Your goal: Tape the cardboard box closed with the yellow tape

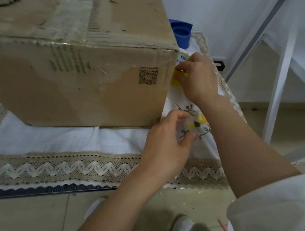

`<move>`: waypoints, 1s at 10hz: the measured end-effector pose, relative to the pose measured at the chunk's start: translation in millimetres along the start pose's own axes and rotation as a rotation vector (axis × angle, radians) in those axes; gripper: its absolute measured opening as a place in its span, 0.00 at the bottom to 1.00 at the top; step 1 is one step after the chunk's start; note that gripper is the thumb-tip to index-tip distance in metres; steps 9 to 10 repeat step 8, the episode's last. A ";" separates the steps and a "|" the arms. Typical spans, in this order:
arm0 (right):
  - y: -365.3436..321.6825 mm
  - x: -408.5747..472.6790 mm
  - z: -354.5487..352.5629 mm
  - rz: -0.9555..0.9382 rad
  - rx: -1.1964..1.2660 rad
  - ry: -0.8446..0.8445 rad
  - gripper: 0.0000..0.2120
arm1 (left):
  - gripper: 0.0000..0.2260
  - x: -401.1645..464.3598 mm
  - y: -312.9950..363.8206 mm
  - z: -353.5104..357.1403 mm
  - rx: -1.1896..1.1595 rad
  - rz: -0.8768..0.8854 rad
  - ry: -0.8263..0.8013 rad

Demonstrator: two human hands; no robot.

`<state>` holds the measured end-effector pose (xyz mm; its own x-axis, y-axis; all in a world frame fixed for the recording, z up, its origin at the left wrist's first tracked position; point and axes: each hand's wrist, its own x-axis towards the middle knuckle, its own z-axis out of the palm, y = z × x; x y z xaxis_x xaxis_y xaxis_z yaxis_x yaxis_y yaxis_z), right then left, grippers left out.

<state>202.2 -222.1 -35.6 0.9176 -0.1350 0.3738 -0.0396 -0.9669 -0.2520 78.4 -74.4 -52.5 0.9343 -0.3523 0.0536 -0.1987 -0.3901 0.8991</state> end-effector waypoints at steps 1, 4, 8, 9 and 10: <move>-0.7 -0.4 5.8 -0.018 0.004 -0.013 0.15 | 0.15 -0.1 -0.9 0.0 -0.003 0.004 0.012; -0.8 -2.0 1.4 -0.020 -0.011 -0.073 0.16 | 0.14 0.1 -2.6 0.7 -0.002 0.016 0.021; -6.8 -43.0 -45.5 0.177 0.503 0.137 0.09 | 0.11 -12.1 -0.3 -10.7 -0.106 0.055 -0.019; -6.8 -43.0 -45.5 0.177 0.503 0.137 0.09 | 0.11 -12.1 -0.3 -10.7 -0.106 0.055 -0.019; -6.8 -43.0 -45.5 0.177 0.503 0.137 0.09 | 0.11 -12.1 -0.3 -10.7 -0.106 0.055 -0.019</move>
